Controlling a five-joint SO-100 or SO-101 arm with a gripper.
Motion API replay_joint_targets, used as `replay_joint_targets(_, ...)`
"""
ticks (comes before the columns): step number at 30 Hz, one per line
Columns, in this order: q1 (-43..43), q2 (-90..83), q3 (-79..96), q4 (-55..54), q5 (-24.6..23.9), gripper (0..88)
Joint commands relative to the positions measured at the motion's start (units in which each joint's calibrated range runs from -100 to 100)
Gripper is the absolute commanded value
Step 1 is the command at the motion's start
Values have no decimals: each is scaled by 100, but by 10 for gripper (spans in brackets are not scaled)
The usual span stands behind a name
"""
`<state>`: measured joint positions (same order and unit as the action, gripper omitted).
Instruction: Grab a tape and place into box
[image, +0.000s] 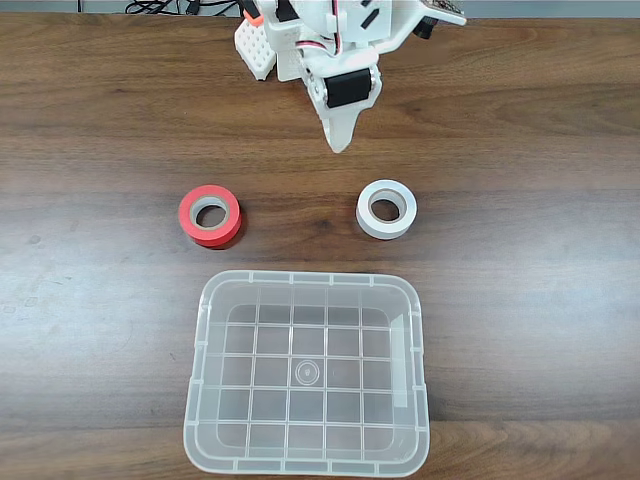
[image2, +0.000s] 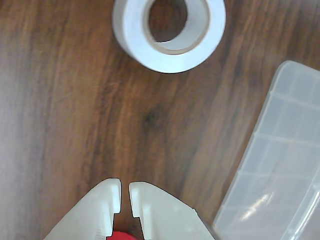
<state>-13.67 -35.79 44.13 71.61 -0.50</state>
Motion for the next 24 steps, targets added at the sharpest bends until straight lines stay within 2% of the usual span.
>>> replay_joint_targets(1, -147, 1198, -1667, -183, 255, 13)
replay_joint_targets(9, -922, 2758, -3016, -183, 276, 13)
replay_joint_targets(17, -944, 4303, -4085, -183, 271, 13)
replay_joint_targets(24, -944, 4729, -4374, -183, 271, 13)
